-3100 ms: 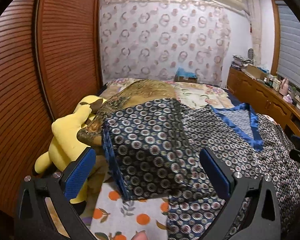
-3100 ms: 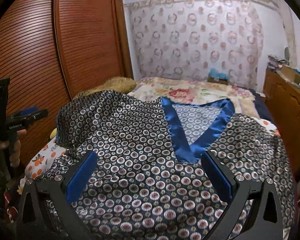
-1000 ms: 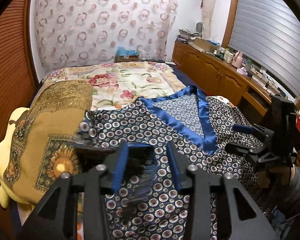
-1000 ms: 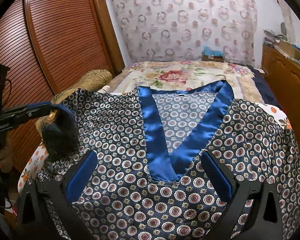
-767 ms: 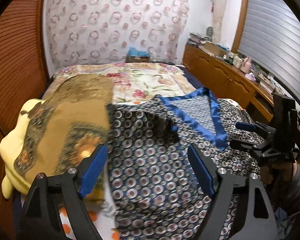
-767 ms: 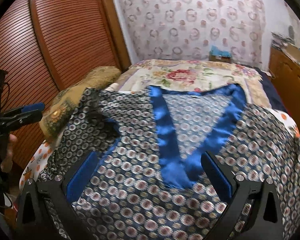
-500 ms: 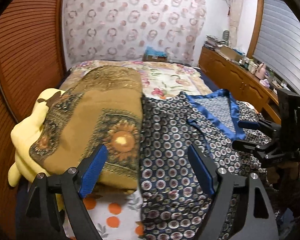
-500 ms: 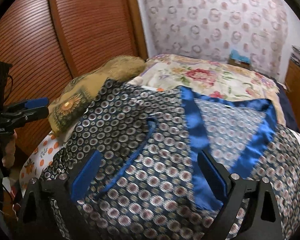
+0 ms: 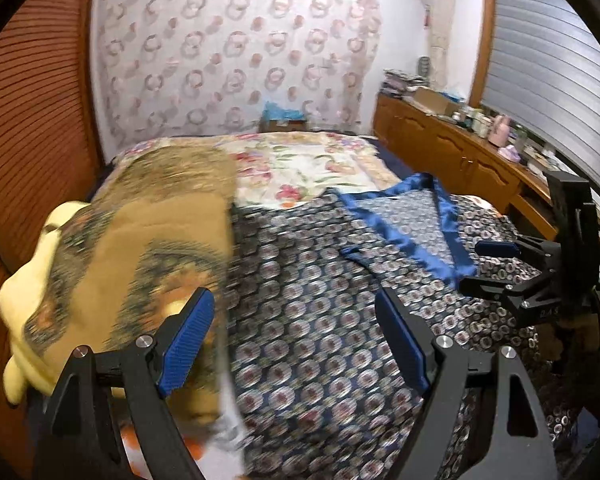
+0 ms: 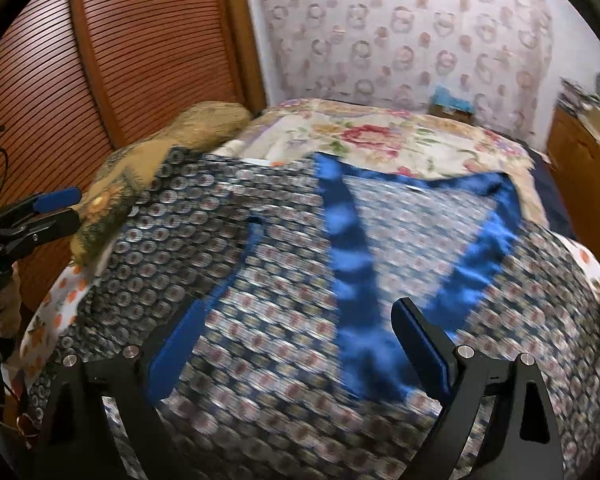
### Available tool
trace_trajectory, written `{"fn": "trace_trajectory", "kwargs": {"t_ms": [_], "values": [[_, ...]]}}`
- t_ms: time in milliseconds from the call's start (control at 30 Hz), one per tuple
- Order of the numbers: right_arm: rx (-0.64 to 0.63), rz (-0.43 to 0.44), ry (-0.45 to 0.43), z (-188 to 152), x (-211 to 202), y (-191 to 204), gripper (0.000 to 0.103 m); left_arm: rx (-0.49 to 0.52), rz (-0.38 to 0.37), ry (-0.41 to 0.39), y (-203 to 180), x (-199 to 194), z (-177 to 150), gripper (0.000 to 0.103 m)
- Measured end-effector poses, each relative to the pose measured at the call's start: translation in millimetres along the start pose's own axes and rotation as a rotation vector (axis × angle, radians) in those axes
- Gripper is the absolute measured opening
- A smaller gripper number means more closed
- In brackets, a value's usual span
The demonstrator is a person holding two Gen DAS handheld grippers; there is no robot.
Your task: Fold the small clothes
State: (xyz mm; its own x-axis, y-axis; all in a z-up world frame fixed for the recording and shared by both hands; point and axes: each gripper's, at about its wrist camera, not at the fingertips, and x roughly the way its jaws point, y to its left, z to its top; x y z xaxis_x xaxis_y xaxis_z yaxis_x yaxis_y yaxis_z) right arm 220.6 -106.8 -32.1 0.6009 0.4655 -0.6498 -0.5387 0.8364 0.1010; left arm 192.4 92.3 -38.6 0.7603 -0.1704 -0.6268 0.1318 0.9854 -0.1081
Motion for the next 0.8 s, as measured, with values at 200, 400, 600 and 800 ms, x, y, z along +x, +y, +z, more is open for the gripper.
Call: {"fn": "trace_trajectory", "kwargs": {"t_ms": [200, 400, 600, 800], "values": [[0.096, -0.127, -0.010, -26, -33, -45, 0.085, 0.078, -0.094, 0.016, -35, 37, 17, 0.083], [0.200, -0.296, -0.027, -56, -83, -96, 0.066, 0.167, -0.189, 0.068, -76, 74, 27, 0.083], [0.306, -0.438, -0.013, -90, -124, -137, 0.066, 0.246, -0.228, 0.193, -101, 111, 9, 0.083], [0.396, -0.474, 0.028, -119, -136, -168, 0.058, 0.315, -0.217, 0.235, -116, 123, -5, 0.083]]}}
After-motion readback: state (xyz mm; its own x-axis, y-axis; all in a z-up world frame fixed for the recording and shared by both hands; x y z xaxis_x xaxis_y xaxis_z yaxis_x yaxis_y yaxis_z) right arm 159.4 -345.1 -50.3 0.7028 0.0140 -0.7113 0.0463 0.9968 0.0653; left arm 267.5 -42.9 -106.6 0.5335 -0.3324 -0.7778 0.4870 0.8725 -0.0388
